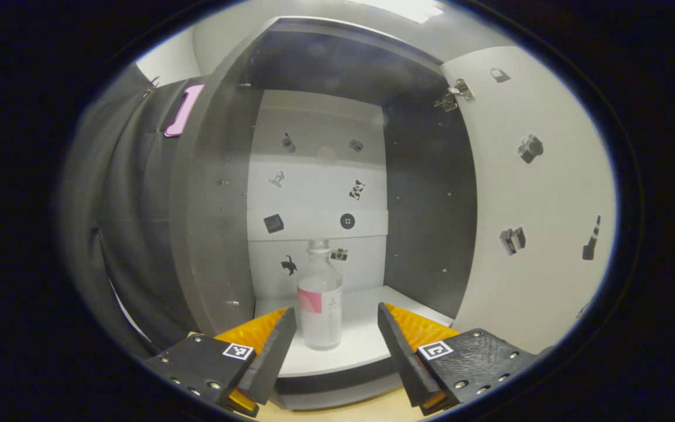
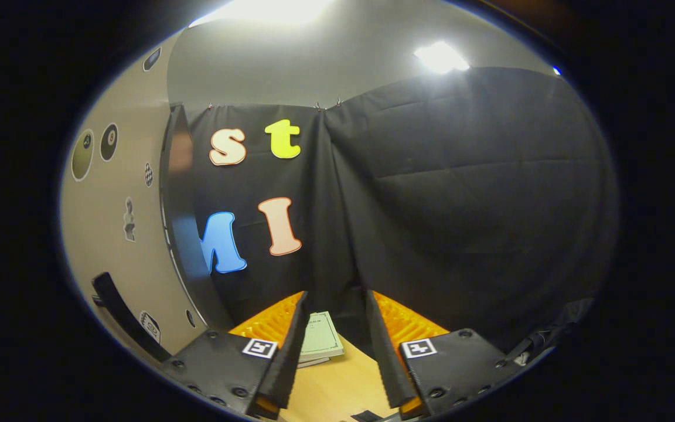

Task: Open the cabinet door with the right hand, grasp the bottle in the cabinet with the left hand and place it on the coaster, then close the cabinet door with the right hand.

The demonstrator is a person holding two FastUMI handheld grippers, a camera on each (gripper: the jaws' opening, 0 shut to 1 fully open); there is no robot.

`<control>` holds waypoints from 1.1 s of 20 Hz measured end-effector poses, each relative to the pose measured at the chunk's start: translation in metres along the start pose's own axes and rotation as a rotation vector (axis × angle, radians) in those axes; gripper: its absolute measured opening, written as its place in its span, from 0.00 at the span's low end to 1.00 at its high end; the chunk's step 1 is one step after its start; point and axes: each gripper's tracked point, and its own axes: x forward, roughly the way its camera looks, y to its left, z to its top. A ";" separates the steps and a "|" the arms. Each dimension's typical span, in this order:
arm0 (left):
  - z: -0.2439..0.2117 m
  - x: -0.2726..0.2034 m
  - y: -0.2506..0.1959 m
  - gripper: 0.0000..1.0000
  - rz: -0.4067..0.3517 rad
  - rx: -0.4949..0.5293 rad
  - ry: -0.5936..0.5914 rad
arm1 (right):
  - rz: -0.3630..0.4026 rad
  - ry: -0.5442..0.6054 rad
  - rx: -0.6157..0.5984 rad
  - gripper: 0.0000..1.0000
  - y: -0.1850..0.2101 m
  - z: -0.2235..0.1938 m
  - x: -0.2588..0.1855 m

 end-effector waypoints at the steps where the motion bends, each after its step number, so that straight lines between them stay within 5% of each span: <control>1: -0.002 0.009 0.000 0.88 0.007 0.001 0.005 | 0.001 0.012 -0.009 0.74 -0.001 -0.003 0.009; 5: -0.010 0.039 0.011 0.87 0.038 -0.017 0.026 | -0.018 0.046 -0.023 0.93 -0.010 -0.015 0.035; 18: -0.021 0.081 0.017 0.86 0.038 0.016 0.042 | -0.056 0.084 0.103 0.97 -0.022 -0.026 0.097; 22: -0.022 0.088 0.016 0.74 0.039 0.039 0.050 | -0.058 0.100 0.098 0.98 -0.023 -0.033 0.108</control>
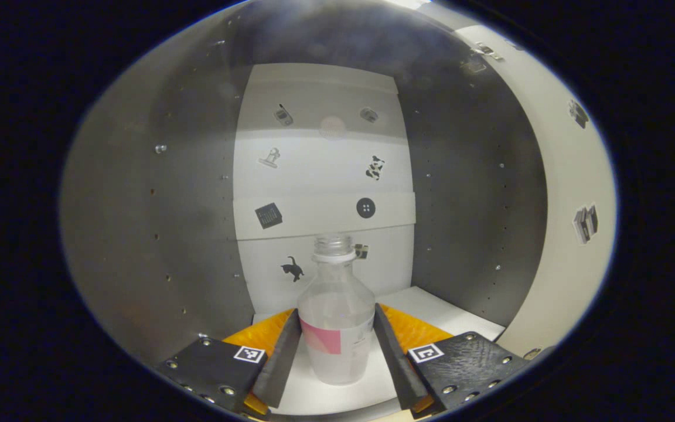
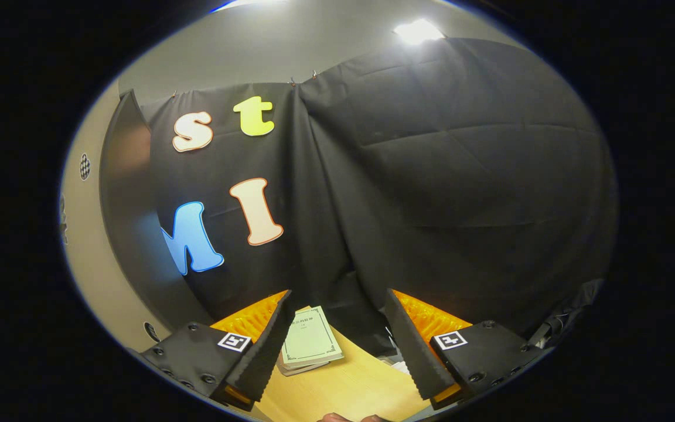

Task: Open the cabinet door with the right hand, grasp the bottle in the cabinet with the left hand and place it on the coaster, then close the cabinet door with the right hand.

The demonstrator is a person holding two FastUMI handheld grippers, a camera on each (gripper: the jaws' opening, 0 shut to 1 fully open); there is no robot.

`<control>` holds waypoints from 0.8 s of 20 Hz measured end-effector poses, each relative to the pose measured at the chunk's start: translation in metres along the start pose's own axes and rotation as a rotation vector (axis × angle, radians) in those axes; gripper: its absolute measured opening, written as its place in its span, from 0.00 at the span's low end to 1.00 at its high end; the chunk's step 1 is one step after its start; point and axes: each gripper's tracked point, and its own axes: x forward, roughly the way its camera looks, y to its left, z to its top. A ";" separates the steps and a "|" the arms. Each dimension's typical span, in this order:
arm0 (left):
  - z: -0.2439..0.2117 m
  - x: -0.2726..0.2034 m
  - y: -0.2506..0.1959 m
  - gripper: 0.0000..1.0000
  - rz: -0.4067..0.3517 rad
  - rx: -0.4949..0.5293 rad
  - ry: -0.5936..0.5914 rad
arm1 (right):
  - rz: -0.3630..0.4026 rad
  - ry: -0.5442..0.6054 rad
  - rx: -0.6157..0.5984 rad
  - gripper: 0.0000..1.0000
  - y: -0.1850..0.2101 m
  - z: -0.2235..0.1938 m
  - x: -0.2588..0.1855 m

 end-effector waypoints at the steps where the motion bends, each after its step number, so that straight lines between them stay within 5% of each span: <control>1: 0.001 -0.003 -0.001 0.73 0.000 -0.002 -0.001 | 0.007 0.007 0.000 0.97 0.001 -0.002 0.003; 11: 0.027 -0.062 -0.026 0.72 -0.027 -0.013 -0.105 | 0.119 0.027 -0.038 0.97 0.024 0.011 0.055; 16: 0.017 -0.129 -0.028 0.70 -0.032 -0.039 -0.119 | 0.169 0.010 -0.027 0.98 0.043 0.009 0.036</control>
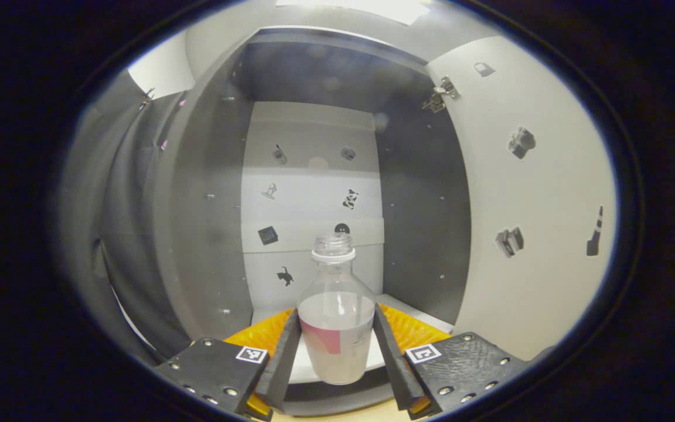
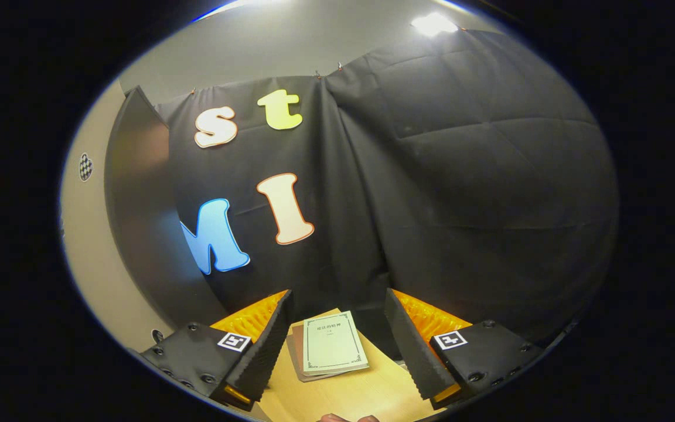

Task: Open the cabinet door with the right hand, grasp the bottle in the cabinet with the left hand and place it on the coaster, then close the cabinet door with the right hand.

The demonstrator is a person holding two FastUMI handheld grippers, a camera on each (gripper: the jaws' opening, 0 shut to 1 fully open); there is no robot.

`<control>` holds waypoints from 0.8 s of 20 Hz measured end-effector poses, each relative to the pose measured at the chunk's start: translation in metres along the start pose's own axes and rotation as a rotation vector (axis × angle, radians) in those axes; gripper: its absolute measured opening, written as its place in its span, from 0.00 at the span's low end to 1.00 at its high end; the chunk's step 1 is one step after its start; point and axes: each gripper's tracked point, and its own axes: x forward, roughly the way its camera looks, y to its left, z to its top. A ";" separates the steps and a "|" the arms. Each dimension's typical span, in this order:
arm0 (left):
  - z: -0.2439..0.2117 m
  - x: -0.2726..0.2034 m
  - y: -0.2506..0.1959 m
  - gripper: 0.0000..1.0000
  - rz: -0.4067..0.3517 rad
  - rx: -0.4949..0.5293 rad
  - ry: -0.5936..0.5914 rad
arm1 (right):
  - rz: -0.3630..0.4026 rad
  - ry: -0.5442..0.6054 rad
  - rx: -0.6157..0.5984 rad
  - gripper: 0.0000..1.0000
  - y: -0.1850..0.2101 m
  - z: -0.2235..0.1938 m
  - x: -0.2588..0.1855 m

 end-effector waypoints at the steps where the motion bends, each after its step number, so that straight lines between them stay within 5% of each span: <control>1: -0.005 -0.014 0.002 0.70 -0.004 -0.013 0.006 | -0.004 -0.006 -0.011 0.98 -0.001 -0.003 -0.009; 16: -0.063 -0.210 0.137 0.69 0.202 0.062 -0.018 | -0.013 -0.004 -0.071 0.97 0.008 -0.020 -0.127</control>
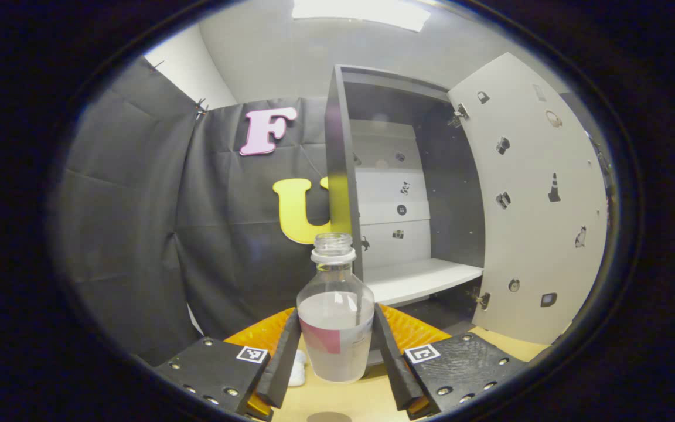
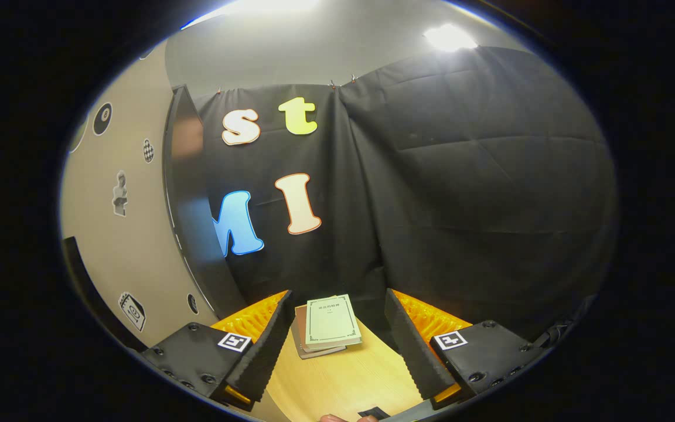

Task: Open the cabinet door with the right hand, grasp the bottle in the cabinet with the left hand and place it on the coaster, then close the cabinet door with the right hand.

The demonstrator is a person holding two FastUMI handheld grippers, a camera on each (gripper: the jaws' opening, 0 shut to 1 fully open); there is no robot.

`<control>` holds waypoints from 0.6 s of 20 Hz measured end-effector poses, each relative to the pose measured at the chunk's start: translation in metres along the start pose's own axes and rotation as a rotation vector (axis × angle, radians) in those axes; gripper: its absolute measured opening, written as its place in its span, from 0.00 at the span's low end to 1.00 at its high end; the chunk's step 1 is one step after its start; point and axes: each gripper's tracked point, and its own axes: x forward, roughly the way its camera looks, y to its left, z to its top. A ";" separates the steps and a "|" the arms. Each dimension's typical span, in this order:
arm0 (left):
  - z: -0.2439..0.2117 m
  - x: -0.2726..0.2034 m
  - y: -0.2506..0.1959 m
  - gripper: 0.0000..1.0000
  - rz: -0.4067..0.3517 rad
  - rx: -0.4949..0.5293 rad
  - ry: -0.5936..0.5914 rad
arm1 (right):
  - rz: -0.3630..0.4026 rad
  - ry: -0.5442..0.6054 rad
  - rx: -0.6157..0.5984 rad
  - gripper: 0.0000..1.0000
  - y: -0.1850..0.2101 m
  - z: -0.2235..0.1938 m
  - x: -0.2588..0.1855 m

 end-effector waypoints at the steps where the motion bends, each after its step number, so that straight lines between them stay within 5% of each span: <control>1: -0.007 -0.005 0.006 0.70 0.007 0.002 -0.004 | -0.005 0.001 -0.007 0.97 -0.001 -0.002 -0.006; 12: -0.167 -0.022 0.031 0.68 0.111 -0.065 0.101 | -0.065 0.032 -0.015 0.97 -0.015 -0.014 -0.042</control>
